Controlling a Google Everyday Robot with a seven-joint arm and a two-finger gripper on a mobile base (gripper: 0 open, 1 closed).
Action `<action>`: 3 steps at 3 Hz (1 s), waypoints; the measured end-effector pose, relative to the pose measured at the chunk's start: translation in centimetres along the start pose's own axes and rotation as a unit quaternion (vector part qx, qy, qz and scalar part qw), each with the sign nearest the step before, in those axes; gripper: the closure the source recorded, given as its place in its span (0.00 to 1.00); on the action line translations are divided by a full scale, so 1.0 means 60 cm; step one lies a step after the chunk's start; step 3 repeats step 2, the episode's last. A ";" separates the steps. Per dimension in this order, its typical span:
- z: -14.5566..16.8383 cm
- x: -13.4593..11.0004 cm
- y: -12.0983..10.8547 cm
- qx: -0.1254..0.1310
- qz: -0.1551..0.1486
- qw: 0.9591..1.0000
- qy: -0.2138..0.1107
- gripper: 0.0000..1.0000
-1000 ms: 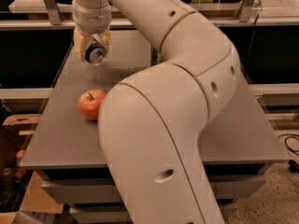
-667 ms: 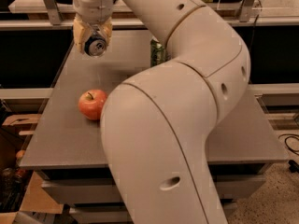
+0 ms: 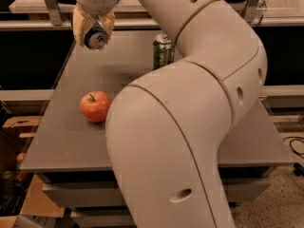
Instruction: Pick pepsi can
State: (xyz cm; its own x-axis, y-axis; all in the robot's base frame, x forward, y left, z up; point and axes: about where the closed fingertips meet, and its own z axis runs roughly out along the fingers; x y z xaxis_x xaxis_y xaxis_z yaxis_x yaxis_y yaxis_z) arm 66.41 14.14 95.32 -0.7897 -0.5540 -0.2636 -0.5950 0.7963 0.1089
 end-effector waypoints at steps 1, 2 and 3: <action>-0.005 0.001 0.001 -0.005 -0.004 1.000 -0.002 1.00; -0.003 0.002 0.002 -0.012 -0.008 1.000 0.000 1.00; -0.003 0.002 0.002 -0.012 -0.008 1.000 0.000 1.00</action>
Offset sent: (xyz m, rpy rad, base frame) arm -0.0193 -0.0186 0.0029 -0.0341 0.0814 0.0420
